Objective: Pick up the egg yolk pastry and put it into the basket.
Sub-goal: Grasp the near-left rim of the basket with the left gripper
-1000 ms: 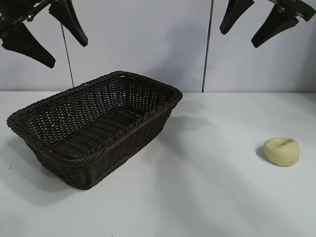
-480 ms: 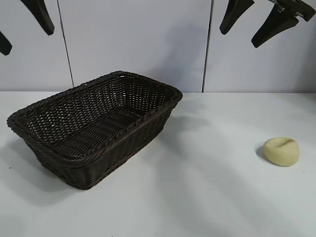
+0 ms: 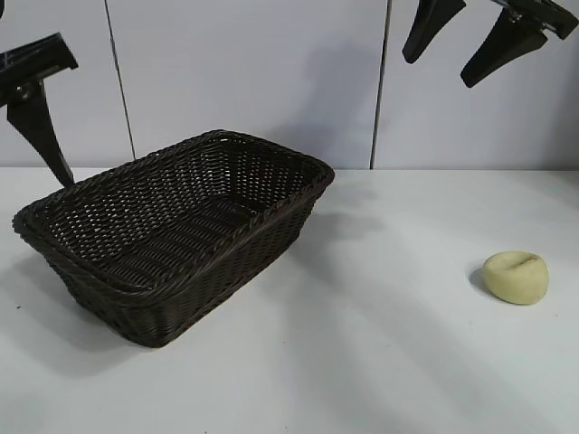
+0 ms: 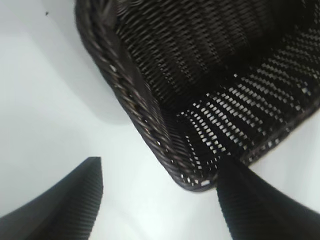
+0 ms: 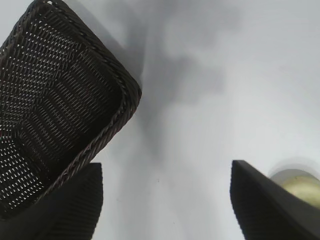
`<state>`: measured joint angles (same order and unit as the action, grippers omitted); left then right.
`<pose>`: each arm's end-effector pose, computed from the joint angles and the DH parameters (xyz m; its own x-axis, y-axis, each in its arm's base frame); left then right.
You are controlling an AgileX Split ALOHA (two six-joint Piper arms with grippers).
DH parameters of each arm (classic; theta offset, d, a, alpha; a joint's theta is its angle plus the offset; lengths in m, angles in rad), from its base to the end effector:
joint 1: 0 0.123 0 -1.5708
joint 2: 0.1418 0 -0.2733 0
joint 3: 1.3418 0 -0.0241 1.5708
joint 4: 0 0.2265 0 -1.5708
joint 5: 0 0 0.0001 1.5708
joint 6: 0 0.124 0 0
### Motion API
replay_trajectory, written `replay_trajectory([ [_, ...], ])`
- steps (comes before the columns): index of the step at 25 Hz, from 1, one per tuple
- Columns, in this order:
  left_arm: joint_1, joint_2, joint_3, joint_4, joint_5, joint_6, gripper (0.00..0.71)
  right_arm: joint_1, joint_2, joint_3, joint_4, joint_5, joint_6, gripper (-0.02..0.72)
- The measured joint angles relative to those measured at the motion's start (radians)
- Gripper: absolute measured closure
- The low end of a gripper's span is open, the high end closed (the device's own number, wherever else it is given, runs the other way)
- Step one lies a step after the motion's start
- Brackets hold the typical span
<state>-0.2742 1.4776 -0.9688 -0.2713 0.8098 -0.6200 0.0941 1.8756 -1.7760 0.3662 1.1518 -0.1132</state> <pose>0.2556 -0.0969 0.2113 -0.8617 -0.4954 -0.1101 -0.4243 0.8223 -0.3791 0.3883 0.0774 0.2844 -0.9124 -0.0467 -0.4066 -0.1876 0.9307 0.3141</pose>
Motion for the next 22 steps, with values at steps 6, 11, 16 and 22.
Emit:
replay_trajectory([
  [6,0.0,0.0,0.063,-0.003,-0.085,-0.126,0.231,0.0,0.0,0.0,0.0,0.001,0.0,0.185],
  [11,0.0,0.0,0.067,-0.004,-0.138,-0.186,0.231,0.0,0.0,0.0,0.0,0.001,0.0,0.185],
  [16,0.0,0.0,0.067,-0.004,-0.154,-0.212,0.231,0.0,0.0,0.0,0.0,0.001,0.0,0.185],
  [22,0.0,0.0,0.067,-0.005,-0.18,-0.213,0.231,0.0,0.0,0.0,0.0,0.001,-0.001,0.185],
])
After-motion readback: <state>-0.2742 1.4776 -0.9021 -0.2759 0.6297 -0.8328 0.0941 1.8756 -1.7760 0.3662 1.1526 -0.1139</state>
